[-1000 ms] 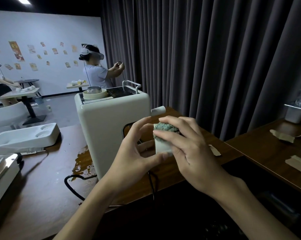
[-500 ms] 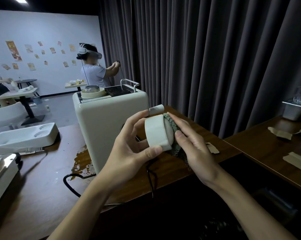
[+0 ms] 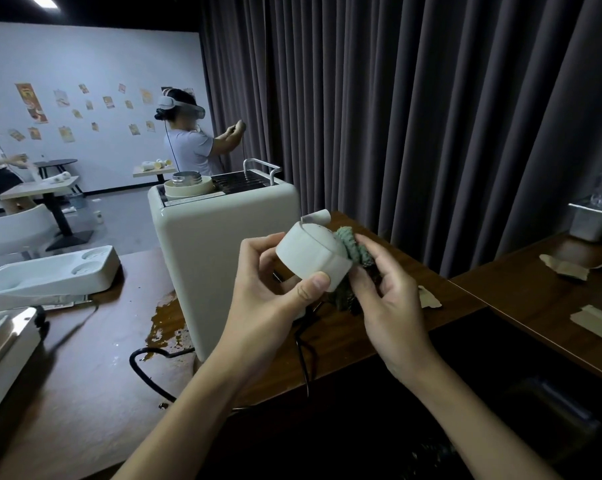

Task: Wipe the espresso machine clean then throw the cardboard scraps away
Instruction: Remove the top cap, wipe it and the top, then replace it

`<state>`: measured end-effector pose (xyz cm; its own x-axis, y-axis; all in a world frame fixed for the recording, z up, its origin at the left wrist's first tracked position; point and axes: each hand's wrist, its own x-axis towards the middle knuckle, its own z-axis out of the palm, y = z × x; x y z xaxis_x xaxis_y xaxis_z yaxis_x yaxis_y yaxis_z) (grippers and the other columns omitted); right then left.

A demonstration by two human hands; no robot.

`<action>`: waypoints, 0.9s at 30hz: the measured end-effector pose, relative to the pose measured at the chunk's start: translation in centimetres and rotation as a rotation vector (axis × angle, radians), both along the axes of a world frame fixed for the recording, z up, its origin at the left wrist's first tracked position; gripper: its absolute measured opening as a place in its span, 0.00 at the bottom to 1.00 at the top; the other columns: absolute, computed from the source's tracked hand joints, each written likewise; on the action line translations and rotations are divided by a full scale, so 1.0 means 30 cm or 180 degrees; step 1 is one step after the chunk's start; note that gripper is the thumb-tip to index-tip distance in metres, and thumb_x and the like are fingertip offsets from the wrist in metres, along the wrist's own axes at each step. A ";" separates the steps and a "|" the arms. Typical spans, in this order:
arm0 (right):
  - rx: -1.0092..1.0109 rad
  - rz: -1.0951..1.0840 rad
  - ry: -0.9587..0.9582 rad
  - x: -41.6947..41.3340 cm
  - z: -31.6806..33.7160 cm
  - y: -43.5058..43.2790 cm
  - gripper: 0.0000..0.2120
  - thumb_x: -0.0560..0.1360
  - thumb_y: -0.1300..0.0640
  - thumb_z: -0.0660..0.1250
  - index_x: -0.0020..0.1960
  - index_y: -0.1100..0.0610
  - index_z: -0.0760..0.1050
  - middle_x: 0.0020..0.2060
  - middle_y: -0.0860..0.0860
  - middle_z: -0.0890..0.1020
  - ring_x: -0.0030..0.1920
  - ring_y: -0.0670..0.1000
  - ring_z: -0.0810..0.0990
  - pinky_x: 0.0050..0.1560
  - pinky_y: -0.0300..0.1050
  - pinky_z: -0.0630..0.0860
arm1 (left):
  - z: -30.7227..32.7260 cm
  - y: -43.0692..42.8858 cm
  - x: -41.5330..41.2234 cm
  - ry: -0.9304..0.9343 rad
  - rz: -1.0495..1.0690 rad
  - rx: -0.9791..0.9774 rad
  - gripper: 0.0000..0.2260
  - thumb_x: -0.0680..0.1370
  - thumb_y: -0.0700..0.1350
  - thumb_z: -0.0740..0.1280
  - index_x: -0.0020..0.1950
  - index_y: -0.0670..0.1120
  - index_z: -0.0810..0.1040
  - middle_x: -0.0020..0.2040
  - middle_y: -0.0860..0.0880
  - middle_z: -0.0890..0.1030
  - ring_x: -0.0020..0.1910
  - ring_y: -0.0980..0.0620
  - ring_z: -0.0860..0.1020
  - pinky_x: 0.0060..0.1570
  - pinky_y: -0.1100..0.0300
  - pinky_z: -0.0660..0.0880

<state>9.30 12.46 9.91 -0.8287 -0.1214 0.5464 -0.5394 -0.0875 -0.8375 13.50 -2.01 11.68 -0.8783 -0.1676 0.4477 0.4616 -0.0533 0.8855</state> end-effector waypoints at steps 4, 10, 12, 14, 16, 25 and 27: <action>-0.0041 0.0083 -0.0162 0.003 -0.002 -0.023 0.22 0.81 0.55 0.62 0.74 0.53 0.66 0.68 0.44 0.75 0.69 0.42 0.71 0.71 0.50 0.68 | -0.006 -0.020 -0.013 0.0031 0.0301 -0.0228 0.30 0.65 0.53 0.78 0.62 0.48 0.71 0.60 0.49 0.81 0.59 0.53 0.81 0.52 0.53 0.80; -0.0136 0.0214 -0.0360 0.005 0.010 -0.050 0.21 0.82 0.60 0.60 0.74 0.54 0.66 0.68 0.45 0.74 0.70 0.43 0.70 0.72 0.53 0.67 | -0.010 -0.063 -0.007 0.0027 0.0670 -0.0687 0.30 0.64 0.57 0.79 0.59 0.53 0.69 0.59 0.51 0.80 0.59 0.54 0.80 0.58 0.46 0.79; -0.0045 0.0255 -0.0278 0.017 0.027 -0.065 0.21 0.81 0.62 0.60 0.74 0.53 0.66 0.68 0.43 0.74 0.69 0.41 0.70 0.72 0.50 0.67 | 0.001 -0.088 -0.009 0.0023 0.0794 -0.0769 0.29 0.64 0.57 0.80 0.57 0.54 0.68 0.58 0.50 0.80 0.59 0.54 0.80 0.57 0.46 0.79; 0.0016 0.0322 -0.0123 0.026 0.045 -0.084 0.22 0.81 0.63 0.60 0.73 0.50 0.66 0.68 0.43 0.74 0.69 0.40 0.70 0.72 0.47 0.68 | 0.026 -0.117 -0.008 0.0050 0.0891 -0.0894 0.29 0.64 0.53 0.80 0.56 0.53 0.67 0.58 0.51 0.79 0.60 0.55 0.79 0.59 0.47 0.78; 0.0041 0.0372 0.0003 0.023 0.067 -0.107 0.21 0.81 0.63 0.61 0.69 0.45 0.67 0.66 0.42 0.75 0.68 0.38 0.71 0.71 0.45 0.68 | 0.056 -0.157 -0.004 0.0119 0.0976 -0.1011 0.29 0.64 0.52 0.81 0.56 0.54 0.66 0.59 0.52 0.78 0.61 0.57 0.78 0.62 0.50 0.77; 0.1362 -0.0436 0.0856 -0.149 0.233 -0.241 0.16 0.77 0.61 0.67 0.61 0.47 0.78 0.57 0.45 0.70 0.60 0.36 0.70 0.63 0.31 0.67 | 0.217 -0.447 -0.024 0.0356 0.1295 -0.1028 0.33 0.67 0.49 0.80 0.69 0.51 0.73 0.58 0.53 0.81 0.57 0.57 0.80 0.53 0.62 0.79; 0.1536 -0.0535 0.1041 -0.193 0.285 -0.282 0.17 0.76 0.64 0.68 0.61 0.49 0.79 0.57 0.47 0.72 0.59 0.37 0.71 0.61 0.26 0.65 | 0.244 -0.512 -0.067 0.0355 0.1379 -0.0982 0.30 0.68 0.48 0.79 0.68 0.50 0.74 0.57 0.54 0.82 0.54 0.59 0.81 0.51 0.65 0.79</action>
<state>3.50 4.01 18.45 -0.6563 -0.3010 0.6918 -0.7491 0.3696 -0.5498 11.50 -17.36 19.00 -0.7023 -0.3498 0.6201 0.4757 0.4174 0.7743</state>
